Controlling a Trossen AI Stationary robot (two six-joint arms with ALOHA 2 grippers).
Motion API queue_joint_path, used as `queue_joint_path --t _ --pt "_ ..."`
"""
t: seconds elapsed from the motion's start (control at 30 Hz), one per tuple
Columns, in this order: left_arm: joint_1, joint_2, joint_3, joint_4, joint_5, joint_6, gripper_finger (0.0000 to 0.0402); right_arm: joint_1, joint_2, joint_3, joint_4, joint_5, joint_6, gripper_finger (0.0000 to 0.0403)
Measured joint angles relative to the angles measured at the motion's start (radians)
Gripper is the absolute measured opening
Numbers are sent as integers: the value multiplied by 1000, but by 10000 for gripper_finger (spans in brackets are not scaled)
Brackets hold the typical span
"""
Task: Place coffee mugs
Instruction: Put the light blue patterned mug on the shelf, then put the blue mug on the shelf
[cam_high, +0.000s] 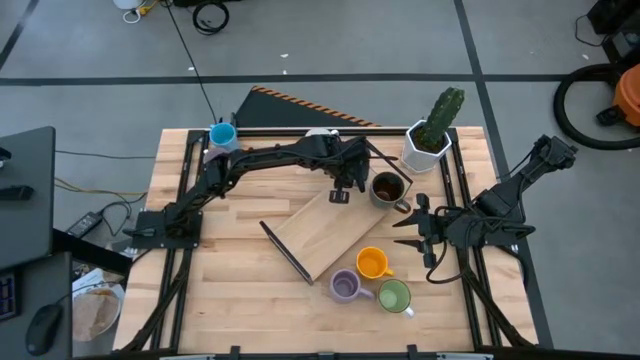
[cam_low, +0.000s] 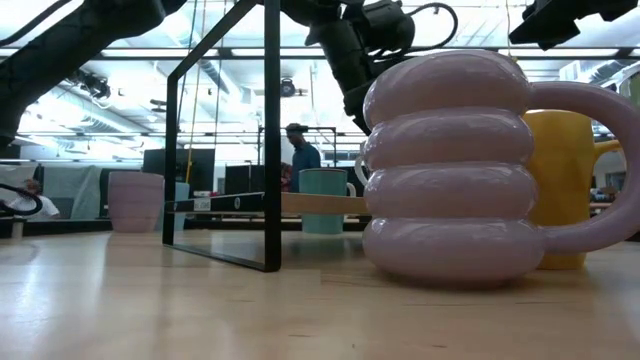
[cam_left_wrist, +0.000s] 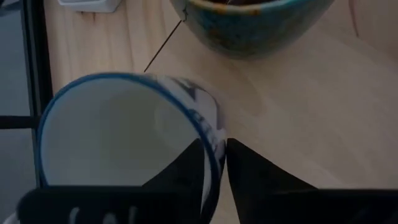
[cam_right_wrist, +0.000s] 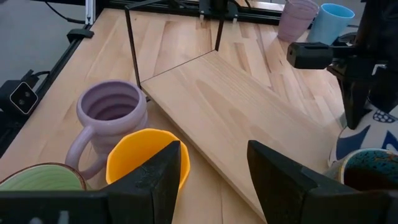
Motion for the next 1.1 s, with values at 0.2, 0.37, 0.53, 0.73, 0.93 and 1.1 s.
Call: queue_joint_path --t 0.2,0.37,0.53,0.73,0.93,1.1 --pt "-12 0 0 20 1 13 114 0 0 0 0 0 0 191" --pt "-19 0 0 52 0 -5 150 0 0 0 0 0 -4 191" --pt "-17 -2 0 56 -11 -69 163 0 0 0 0 0 -7 191" --pt "-16 -1 0 83 -38 -127 152 0 0 0 0 0 -9 191" --pt "-15 -2 0 103 -39 -146 142 0 0 0 0 0 -11 191" --pt "-16 -12 0 100 -46 -146 143 0 0 0 2 1 -13 191"
